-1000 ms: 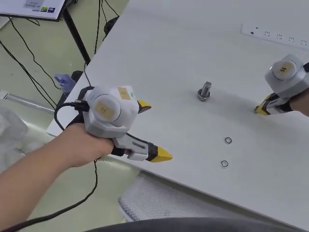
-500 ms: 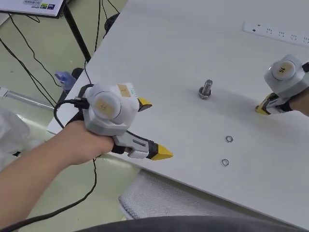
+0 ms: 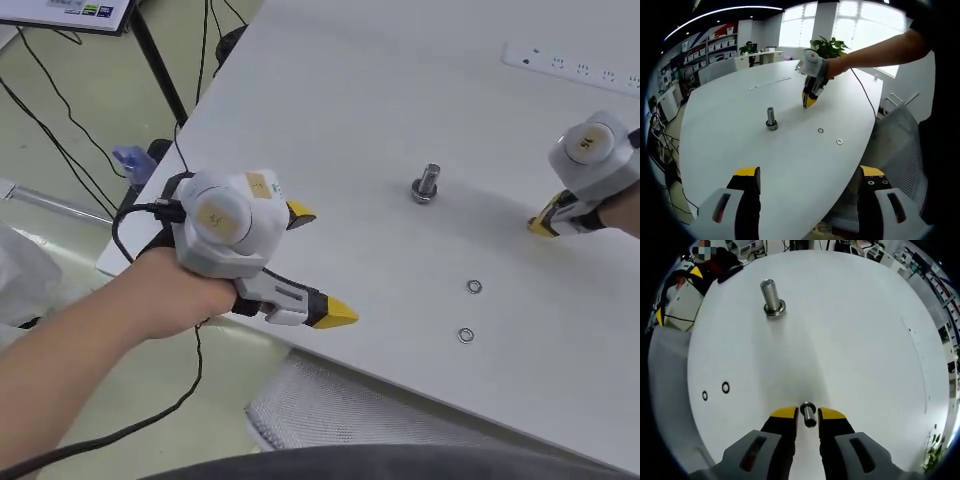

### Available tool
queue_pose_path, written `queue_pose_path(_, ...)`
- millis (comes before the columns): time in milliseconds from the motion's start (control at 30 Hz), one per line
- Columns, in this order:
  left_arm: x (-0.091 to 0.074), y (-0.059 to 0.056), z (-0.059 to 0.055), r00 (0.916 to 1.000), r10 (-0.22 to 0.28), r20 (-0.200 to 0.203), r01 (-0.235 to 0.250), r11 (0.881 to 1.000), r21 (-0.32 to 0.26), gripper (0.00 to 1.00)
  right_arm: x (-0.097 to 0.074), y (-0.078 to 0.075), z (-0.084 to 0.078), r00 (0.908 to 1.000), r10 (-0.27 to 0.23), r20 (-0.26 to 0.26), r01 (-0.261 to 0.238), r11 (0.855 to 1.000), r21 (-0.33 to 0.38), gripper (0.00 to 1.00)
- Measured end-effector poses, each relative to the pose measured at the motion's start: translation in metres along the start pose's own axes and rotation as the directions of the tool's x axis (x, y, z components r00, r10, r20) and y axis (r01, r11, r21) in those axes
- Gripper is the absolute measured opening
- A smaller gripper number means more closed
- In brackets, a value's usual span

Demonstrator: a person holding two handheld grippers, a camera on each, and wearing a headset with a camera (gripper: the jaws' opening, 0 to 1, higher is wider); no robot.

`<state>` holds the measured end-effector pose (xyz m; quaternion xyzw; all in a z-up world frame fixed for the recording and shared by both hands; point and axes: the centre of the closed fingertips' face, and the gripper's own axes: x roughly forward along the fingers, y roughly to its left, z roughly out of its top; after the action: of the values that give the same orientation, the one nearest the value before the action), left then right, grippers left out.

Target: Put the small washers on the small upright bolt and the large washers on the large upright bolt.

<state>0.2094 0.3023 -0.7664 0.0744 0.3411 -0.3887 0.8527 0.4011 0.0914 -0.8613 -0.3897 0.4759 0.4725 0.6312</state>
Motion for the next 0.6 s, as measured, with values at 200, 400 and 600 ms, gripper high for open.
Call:
queue_pose_path(200,-0.001,0.000,0.000,1.0000,0.001,-0.002,-0.001,1.000,0.003,0.79,-0.002,0.000,0.003,1.0000,0.004,0.008,-0.004,1.000,0.000,0.20)
queue_pose_path(400,-0.002,0.003,0.003,0.9999,0.008,0.008,-0.008,1.000,0.006,0.79,-0.006,-0.002,0.003,1.0000,-0.002,0.004,0.002,1.000,-0.010,0.20)
queue_pose_path(600,-0.002,0.001,0.003,1.0000,0.009,0.004,-0.009,1.000,0.006,0.78,-0.018,0.002,0.002,0.9999,-0.007,0.009,0.007,1.000,-0.005,0.20)
